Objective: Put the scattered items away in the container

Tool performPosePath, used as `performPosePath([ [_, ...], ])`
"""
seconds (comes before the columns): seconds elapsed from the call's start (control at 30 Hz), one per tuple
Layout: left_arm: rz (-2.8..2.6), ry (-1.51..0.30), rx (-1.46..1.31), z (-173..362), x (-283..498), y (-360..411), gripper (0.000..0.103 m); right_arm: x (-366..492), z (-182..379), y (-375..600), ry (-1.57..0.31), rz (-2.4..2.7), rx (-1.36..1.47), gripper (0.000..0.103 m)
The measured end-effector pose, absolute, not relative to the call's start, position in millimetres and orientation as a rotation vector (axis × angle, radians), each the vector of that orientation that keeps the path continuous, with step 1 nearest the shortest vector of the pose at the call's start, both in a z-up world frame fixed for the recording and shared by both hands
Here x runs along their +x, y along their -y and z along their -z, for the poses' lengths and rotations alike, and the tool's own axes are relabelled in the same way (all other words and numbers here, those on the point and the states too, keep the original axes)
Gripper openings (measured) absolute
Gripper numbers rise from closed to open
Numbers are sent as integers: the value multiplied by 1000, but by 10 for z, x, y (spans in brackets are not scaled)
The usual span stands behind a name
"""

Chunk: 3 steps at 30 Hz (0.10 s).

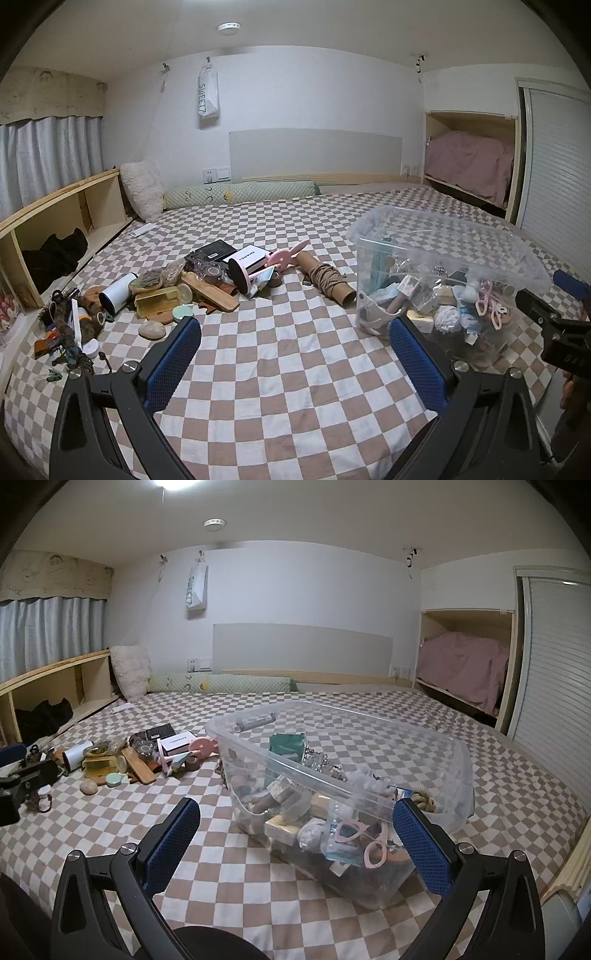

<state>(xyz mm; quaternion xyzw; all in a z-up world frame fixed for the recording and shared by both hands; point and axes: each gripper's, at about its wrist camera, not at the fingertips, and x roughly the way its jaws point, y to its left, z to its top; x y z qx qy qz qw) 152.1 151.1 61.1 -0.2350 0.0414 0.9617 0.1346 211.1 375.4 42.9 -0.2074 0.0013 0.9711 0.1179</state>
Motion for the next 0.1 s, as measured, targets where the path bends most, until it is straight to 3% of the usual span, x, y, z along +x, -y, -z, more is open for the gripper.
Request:
performPosePath([
  [0.1, -2796, -114, -674, -606, 1526, -1492, 103, 2107, -418, -3757, -5, -2841, -612, 103],
])
